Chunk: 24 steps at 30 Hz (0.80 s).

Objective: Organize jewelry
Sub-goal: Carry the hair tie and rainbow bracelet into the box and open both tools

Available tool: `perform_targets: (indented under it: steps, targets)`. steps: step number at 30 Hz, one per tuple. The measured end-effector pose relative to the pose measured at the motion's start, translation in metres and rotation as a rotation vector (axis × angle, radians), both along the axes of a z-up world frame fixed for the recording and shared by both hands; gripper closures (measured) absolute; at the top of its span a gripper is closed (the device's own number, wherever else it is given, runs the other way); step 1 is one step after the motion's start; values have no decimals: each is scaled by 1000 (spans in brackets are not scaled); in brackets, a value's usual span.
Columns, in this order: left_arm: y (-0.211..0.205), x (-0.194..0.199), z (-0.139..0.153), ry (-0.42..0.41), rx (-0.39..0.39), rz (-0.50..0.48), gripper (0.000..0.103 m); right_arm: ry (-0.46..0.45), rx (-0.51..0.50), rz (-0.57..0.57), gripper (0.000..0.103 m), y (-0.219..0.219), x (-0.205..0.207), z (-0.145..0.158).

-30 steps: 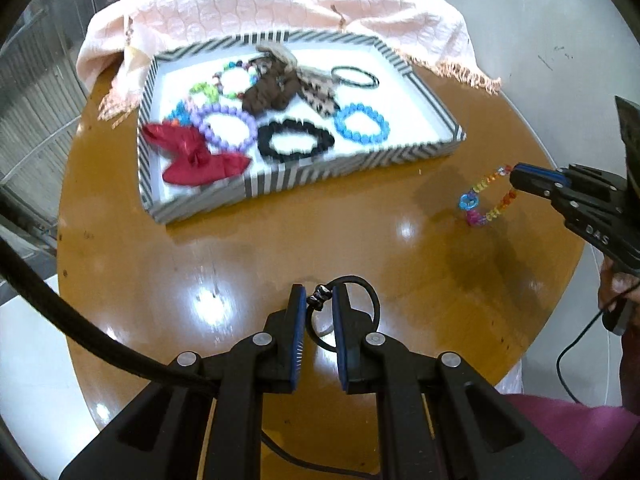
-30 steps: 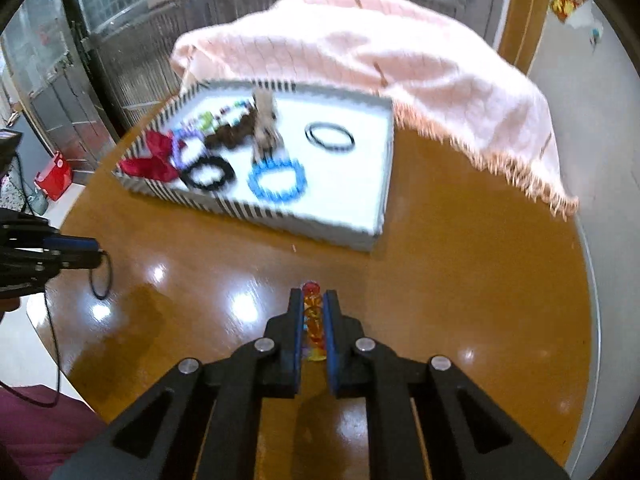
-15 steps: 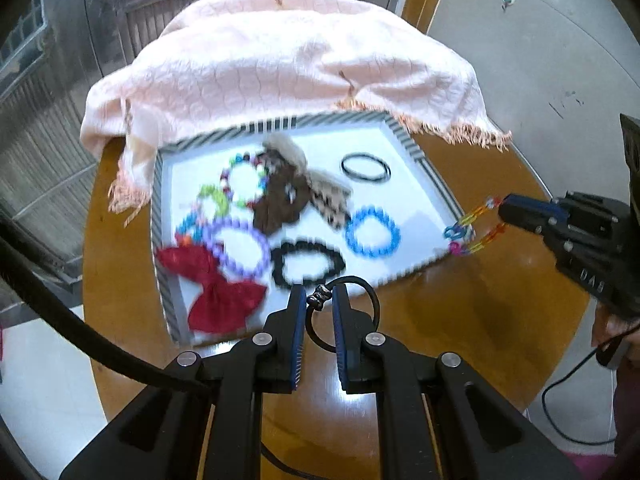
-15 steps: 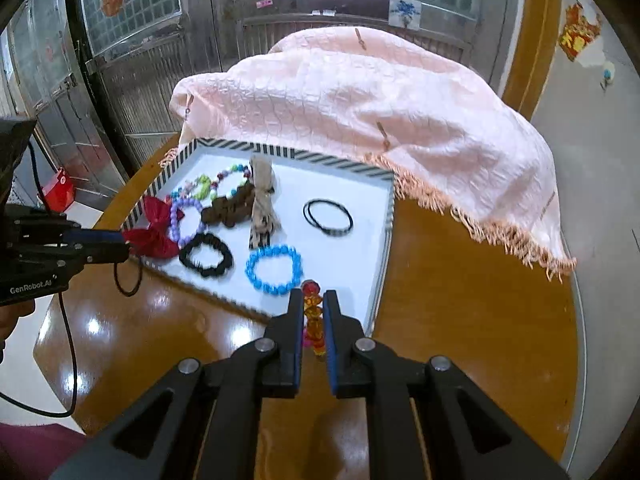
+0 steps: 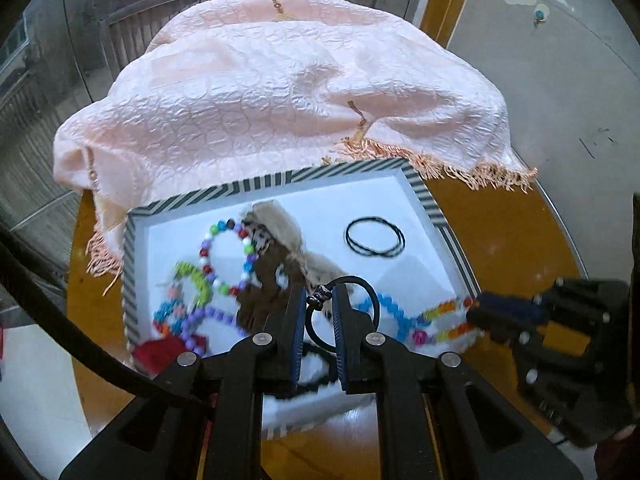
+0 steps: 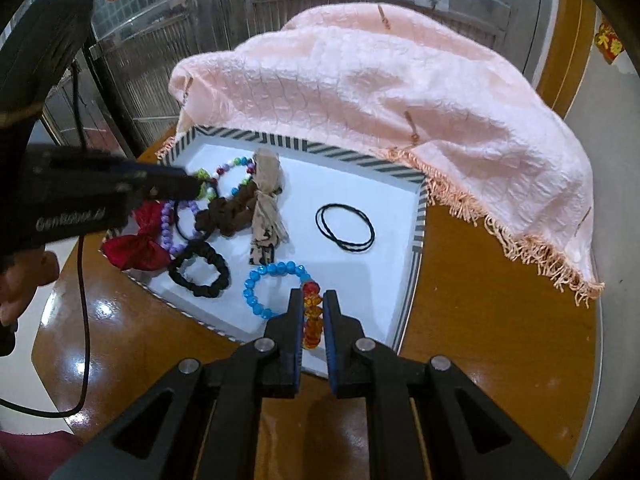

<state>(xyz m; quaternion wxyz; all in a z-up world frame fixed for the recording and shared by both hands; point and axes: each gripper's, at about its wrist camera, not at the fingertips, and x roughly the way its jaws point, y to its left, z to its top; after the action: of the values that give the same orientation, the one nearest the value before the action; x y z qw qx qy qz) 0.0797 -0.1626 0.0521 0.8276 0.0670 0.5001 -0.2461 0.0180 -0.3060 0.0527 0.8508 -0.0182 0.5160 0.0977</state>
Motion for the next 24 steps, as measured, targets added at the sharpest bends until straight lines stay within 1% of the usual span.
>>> perform_targets:
  steps: [4, 9, 11, 16, 19, 21, 24]
  targets:
    - [-12, 24, -13, 24, 2, 24, 96, 45, 7, -21, 94, -13, 18, -21]
    - [-24, 48, -25, 43, 17, 38, 96, 59, -10, -55, 94, -28, 41, -41]
    - [-28, 56, -30, 49, 22, 43, 96, 58, -31, -63, 94, -33, 51, -49]
    - [-34, 81, -47, 109, 5, 68, 96, 70, -50, -71, 94, -38, 65, -64]
    - [-35, 91, -59, 156, -18, 80, 96, 72, -62, -74, 94, -39, 68, -71]
    - [-36, 95, -66, 180, -30, 84, 96, 76, -39, -70, 91, -40, 68, -74]
    - [-38, 95, -70, 180, -20, 88, 96, 72, -19, -67, 83, -40, 67, -73]
